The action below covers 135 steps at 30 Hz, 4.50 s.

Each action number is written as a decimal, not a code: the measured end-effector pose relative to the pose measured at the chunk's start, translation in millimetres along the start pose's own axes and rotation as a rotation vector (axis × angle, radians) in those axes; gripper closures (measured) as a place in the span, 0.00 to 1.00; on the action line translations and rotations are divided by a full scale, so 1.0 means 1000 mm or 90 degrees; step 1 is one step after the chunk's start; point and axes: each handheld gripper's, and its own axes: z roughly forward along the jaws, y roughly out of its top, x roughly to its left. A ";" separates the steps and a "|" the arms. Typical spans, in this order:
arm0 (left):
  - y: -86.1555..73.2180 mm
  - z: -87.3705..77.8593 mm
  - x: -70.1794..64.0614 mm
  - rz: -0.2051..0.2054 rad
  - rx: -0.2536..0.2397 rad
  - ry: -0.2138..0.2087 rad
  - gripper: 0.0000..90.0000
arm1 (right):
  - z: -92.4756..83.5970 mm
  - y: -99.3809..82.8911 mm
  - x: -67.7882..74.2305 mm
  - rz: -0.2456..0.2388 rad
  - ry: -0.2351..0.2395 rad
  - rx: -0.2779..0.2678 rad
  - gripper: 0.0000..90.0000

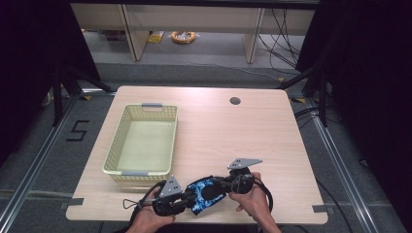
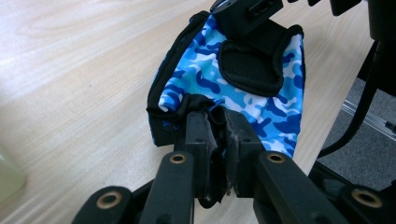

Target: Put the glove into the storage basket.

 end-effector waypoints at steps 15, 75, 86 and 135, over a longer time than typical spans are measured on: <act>0.031 -0.035 0.004 0.017 -0.036 0.007 0.89 | -0.016 0.035 0.017 -0.026 -0.003 -0.014 0.94; 0.030 -0.104 0.159 -0.098 0.031 0.150 0.88 | 0.156 0.201 0.038 -0.149 0.030 0.062 0.94; 0.021 -0.096 0.169 -0.109 0.062 0.145 0.88 | 0.174 0.195 0.036 -0.138 0.016 0.084 0.94; 0.031 -0.102 0.150 -0.156 0.001 0.157 0.41 | 0.198 0.193 0.046 -0.177 -0.083 0.146 0.66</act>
